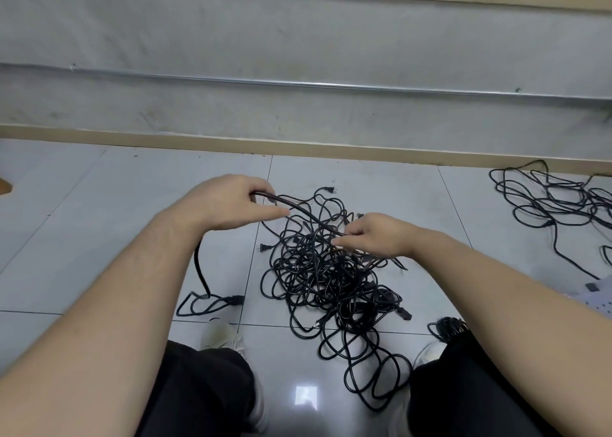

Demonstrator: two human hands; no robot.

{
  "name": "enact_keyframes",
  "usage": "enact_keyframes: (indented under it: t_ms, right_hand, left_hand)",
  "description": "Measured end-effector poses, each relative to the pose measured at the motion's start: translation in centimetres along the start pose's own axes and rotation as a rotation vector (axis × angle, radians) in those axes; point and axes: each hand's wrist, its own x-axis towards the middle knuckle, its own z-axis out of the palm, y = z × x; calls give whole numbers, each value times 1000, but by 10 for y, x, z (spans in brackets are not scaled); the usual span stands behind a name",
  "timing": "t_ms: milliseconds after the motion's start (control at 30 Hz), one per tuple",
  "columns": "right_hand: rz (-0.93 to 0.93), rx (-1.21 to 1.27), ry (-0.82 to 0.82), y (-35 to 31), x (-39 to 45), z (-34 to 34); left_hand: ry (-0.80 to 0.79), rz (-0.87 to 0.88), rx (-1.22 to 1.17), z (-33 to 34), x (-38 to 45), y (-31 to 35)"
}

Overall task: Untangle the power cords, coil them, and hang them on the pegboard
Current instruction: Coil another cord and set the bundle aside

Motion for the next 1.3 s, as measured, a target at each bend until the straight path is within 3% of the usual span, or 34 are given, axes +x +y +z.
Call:
enact_keyframes:
  t_ms: [167,267,333,533,700,833,967,1133,1300]
  right_hand:
    - [-35,-121,103,-30,-6,-6]
    - [-97,-21,140,-39,-12,-5]
    - [-89,86,137,-32,-15,-5]
    - [148,402,0,20,-33,-12]
    - [128,544,1,32,-38,-13]
    - [-72,425,163,-6,-35,-17]
    - [-174,462,242,-25,-38,-20]
    - [-139,592,97,-8,-52,-29]
    - [-24,344,-34,13,-48,-7]
  left_hand:
    - [-124,137,168,18,3,37]
    - [-167,245,342,40,9,56]
    - [-167,265,328,41,11,61]
    - [0,96,197,26,15,20]
    - [-30,-16,154,31,20,6]
    - [-166,150,-49,46,16,33]
    - [-120,328,-216,61,16,66]
    - [23,356,-475,51,19,75]
    - [128,248,-878,50,19,77]
